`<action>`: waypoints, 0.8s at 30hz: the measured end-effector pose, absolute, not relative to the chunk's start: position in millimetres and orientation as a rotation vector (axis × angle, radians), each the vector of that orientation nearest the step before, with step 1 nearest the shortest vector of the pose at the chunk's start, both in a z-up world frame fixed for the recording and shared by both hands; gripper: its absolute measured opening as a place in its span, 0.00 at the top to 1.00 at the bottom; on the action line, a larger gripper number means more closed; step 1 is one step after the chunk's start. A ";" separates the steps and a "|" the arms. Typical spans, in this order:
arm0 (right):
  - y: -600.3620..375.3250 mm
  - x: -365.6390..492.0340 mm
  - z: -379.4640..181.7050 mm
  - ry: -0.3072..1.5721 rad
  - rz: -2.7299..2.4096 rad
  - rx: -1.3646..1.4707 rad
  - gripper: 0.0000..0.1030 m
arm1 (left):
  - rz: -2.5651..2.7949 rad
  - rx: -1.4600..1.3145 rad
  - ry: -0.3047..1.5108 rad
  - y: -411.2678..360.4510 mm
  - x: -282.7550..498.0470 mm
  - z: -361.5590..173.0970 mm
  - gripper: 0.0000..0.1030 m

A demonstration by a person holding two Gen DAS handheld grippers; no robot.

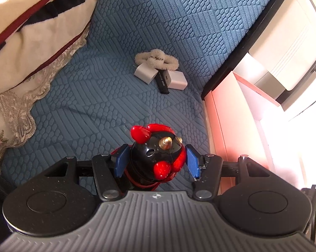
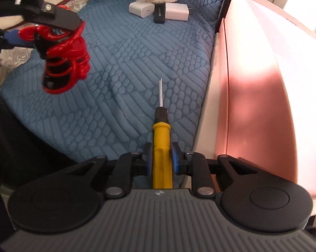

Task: Organize rigid objects
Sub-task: 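Lift the figurine with the left tool while the right tool lifts the screwdriver, then lower both held objects into the pink box and open both tools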

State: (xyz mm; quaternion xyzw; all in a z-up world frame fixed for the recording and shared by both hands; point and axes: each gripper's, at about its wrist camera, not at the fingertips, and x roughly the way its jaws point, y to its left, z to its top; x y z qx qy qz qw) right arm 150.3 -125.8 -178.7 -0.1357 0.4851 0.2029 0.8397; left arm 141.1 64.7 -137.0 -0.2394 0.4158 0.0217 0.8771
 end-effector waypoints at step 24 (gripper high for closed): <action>-210.2 165.9 -10.5 0.705 0.419 -0.054 0.79 | -0.069 -0.450 0.726 -9.9 179.4 -22.6 0.39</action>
